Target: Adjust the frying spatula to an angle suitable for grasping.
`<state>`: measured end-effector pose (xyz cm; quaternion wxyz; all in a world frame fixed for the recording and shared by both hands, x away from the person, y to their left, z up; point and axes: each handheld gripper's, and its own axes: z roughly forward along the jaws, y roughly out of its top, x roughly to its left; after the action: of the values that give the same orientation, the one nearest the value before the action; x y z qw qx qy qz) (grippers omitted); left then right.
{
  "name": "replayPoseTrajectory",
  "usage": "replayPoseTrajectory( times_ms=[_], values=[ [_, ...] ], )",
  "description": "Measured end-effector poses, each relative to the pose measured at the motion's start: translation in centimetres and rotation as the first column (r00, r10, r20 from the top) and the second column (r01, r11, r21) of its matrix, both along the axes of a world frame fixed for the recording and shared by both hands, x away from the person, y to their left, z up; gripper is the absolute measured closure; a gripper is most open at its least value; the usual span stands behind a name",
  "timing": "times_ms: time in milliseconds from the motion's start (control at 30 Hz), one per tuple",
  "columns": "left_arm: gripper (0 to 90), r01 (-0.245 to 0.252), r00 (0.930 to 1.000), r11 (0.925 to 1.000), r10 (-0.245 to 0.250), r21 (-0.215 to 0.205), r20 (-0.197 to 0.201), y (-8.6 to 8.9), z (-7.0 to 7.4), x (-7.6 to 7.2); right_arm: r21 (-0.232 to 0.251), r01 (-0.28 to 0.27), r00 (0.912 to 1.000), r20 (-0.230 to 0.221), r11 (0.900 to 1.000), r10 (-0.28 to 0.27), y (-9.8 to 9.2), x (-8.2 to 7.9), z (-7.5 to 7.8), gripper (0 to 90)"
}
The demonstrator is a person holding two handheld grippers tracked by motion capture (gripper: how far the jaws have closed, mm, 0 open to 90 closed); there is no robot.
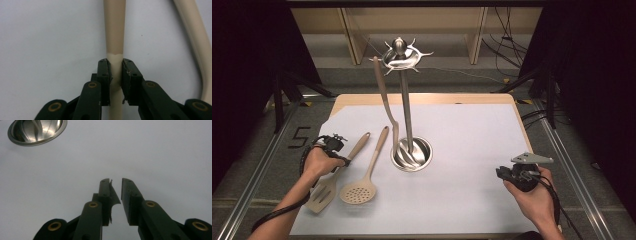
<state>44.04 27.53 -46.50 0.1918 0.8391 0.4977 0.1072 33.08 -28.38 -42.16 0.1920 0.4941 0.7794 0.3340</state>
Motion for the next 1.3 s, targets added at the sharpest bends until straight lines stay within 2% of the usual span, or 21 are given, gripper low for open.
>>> replayPoseTrajectory(
  times_ms=[33, 133, 167, 267, 400, 433, 567, 600, 667, 700, 833, 867, 967, 1000, 1033, 1067, 1100, 1133, 1167, 1200, 1300],
  values=[
    [76.9, -0.013, 0.9999, 0.9999, 0.013, -0.007, 0.006, 0.1, 0.2, -0.2, -0.011, -0.021, 0.9996, 0.019, 1.000, 0.022, -0.1, 0.1, 0.0, 78.4],
    [76.9, 0.013, 0.9996, 0.9997, -0.013, -0.020, 0.025, 0.7, 0.9, -0.7, -0.027, -0.003, 0.9998, 0.017, 1.000, 0.004, -0.2, 0.0, 0.2, 78.4],
    [76.9, -0.007, 0.9984, 0.9985, 0.010, -0.054, 0.056, 0.7, 0.9, -1.0, -0.009, 0.005, 0.9999, 0.010, 1.000, -0.004, 0.0, 0.0, 0.1, 78.4],
    [76.9, 0.003, 0.9956, 0.9972, 0.004, -0.075, 0.093, 1.1, 1.7, -1.8, -0.020, -0.008, 0.9997, 0.022, 1.000, 0.009, -0.2, 0.0, 0.1, 78.5],
    [76.9, -0.006, 0.9830, 0.9885, 0.033, -0.151, 0.180, 1.5, 2.6, -3.2, -0.024, -0.018, 0.9992, 0.035, 1.000, 0.019, -0.2, 0.1, 0.1, 78.6],
    [76.9, 0.004, 0.9816, 0.9899, 0.023, -0.142, 0.189, 1.7, 3.0, -3.5, -0.009, 0.009, 0.9999, 0.012, 1.000, -0.009, 0.1, -0.2, 0.2, 78.6],
    [77.0, 0.044, 0.9688, 0.9848, -0.001, -0.168, 0.248, 2.1, 4.2, -4.9, -0.003, 0.003, 1.0000, 0.003, 1.000, -0.003, 0.1, -0.2, 0.2, 78.6],
    [77.0, 0.053, 0.9655, 0.9841, -0.008, -0.170, 0.260, 2.2, 4.4, -5.2, -0.026, -0.022, 0.9993, 0.030, 0.999, 0.022, -0.1, 0.1, 0.2, 78.6],
    [77.0, 0.081, 0.9601, 0.9806, -0.028, -0.179, 0.278, 2.2, 5.0, -5.9, -0.005, 0.001, 0.9998, 0.022, 1.000, -0.001, 0.1, 0.0, 0.3, 78.6],
    [77.0, 0.081, 0.9539, 0.9784, -0.021, -0.190, 0.299, 2.1, 5.1, -6.1, -0.009, -0.003, 0.9997, 0.026, 1.000, 0.004, 0.2, 0.0, 0.3, 78.6],
    [77.0, 0.092, 0.9433, 0.9678, -0.009, -0.234, 0.332, 1.9, 5.6, -7.1, -0.005, 0.010, 0.9998, 0.015, 1.000, -0.010, 0.3, -0.2, 0.4, 78.6],
    [77.0, 0.096, 0.9367, 0.9635, -0.003, -0.250, 0.350, 1.9, 5.8, -7.4, -0.002, 0.012, 0.9999, 0.011, 1.000, -0.012, 0.4, -0.2, 0.4, 78.6],
    [77.0, 0.124, 0.9305, 0.9608, -0.026, -0.248, 0.365, 1.9, 6.4, -8.1, 0.014, 0.013, 0.9998, 0.013, 1.000, -0.013, 0.5, -0.2, 0.3, 78.6],
    [77.0, 0.122, 0.9269, 0.9566, -0.015, -0.264, 0.375, 1.7, 6.5, -8.3, -0.020, -0.018, 0.9992, 0.036, 1.000, 0.018, 0.2, 0.0, 0.2, 78.6],
    [77.0, 0.125, 0.9256, 0.9580, -0.019, -0.258, 0.378, 1.7, 6.7, -8.5, -0.008, -0.007, 0.9999, 0.015, 1.000, 0.007, 0.4, -0.1, 0.4, 78.6],
    [77.0, 0.138, 0.9172, 0.9531, -0.020, -0.270, 0.398, 1.7, 6.8, -8.6, 0.023, 0.004, 0.9999, 0.014, 1.000, -0.004, 0.6, -0.1, 0.2, 78.6],
    [77.0, 0.140, 0.9131, 0.9538, -0.020, -0.266, 0.407, 1.8, 7.0, -8.8, 0.017, 0.002, 0.9998, 0.019, 1.000, -0.002, 0.6, -0.1, 0.2, 78.6],
    [77.1, 0.139, 0.9118, 0.9466, -0.008, -0.291, 0.410, 1.7, 7.1, -8.9, 0.001, 0.014, 0.9999, 0.006, 1.000, -0.014, 0.6, -0.2, 0.4, 78.6],
    [77.1, 0.147, 0.9105, 0.9521, -0.024, -0.268, 0.413, 1.8, 7.3, -9.1, -0.009, 0.002, 0.9999, 0.014, 1.000, -0.002, 0.5, -0.2, 0.4, 78.6],
    [77.1, 0.142, 0.9038, 0.9459, -0.003, -0.292, 0.428, 1.7, 7.3, -9.1, -0.010, 0.001, 0.9999, 0.012, 1.000, -0.001, 0.5, -0.2, 0.4, 78.6],
    [77.1, 0.156, 0.8993, 0.9429, -0.013, -0.294, 0.437, 1.7, 7.6, -9.4, -0.002, 0.003, 0.9998, 0.022, 1.000, -0.003, 0.5, -0.2, 0.3, 78.6]
  ],
)
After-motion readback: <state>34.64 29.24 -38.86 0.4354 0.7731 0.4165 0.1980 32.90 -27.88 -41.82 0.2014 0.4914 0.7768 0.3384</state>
